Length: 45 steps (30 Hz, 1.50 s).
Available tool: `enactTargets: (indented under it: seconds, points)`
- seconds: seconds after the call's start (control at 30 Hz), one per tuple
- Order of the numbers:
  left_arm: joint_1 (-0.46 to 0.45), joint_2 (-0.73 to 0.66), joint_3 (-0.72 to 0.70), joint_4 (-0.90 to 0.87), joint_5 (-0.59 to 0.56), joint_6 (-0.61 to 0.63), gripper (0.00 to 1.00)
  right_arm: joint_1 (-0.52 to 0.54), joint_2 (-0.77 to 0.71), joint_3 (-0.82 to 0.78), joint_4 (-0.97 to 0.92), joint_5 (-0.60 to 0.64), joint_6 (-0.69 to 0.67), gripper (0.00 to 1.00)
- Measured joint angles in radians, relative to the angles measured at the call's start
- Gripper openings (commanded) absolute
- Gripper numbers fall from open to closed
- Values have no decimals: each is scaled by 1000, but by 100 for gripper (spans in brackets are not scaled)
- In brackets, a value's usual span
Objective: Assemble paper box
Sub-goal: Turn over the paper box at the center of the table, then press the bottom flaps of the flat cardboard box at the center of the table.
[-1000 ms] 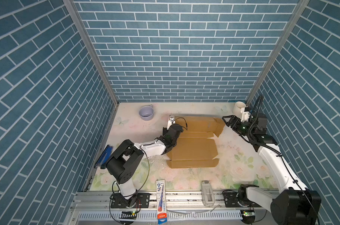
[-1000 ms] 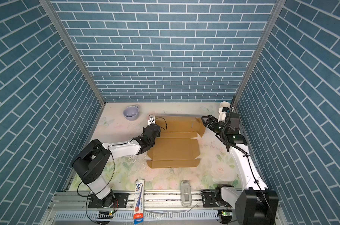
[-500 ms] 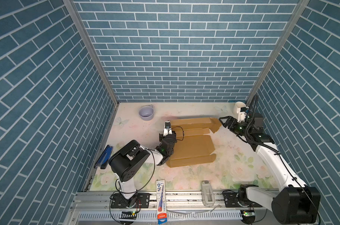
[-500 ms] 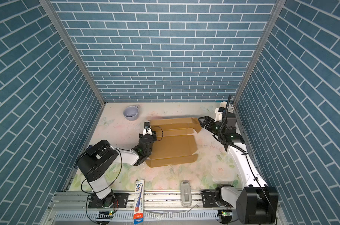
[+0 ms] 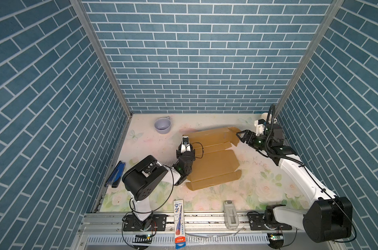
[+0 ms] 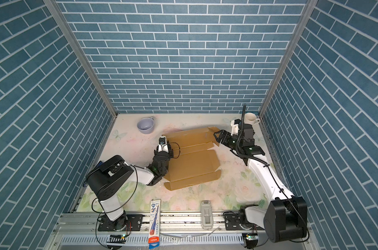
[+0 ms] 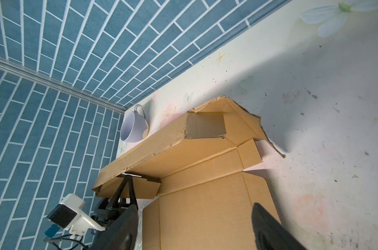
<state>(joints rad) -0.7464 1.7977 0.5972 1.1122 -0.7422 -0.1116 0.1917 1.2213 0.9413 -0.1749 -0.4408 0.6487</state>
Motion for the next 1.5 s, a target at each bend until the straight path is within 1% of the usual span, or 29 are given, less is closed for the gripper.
enactTargets:
  seconds: [0.17, 0.43, 0.63, 0.8, 1.0, 1.13, 1.3, 1.5]
  points:
    - [0, 0, -5, 2, 4, -6, 41, 4, 0, 0, 4, 1, 0, 81]
    - [1, 0, -5, -9, 7, -21, 39, 27, 7, 10, 8, 1, 1, 81]
    - [2, 0, -5, -58, 26, -52, 37, 71, 62, 51, 22, 10, 24, 82]
    - [2, 0, -5, -70, 33, -72, 36, 133, 130, 60, 63, 71, 121, 82]
    - [2, 8, -5, -74, 42, -82, 35, 192, 153, 55, 211, 161, 280, 83]
    - [2, 19, -5, -75, 47, -82, 36, 209, 201, 55, 285, 197, 378, 82]
    - [2, 26, -5, -74, 48, -82, 35, 230, 264, 55, 323, 235, 481, 82]
    - [2, 30, -5, -75, 48, -82, 35, 251, 296, 54, 396, 259, 561, 81]
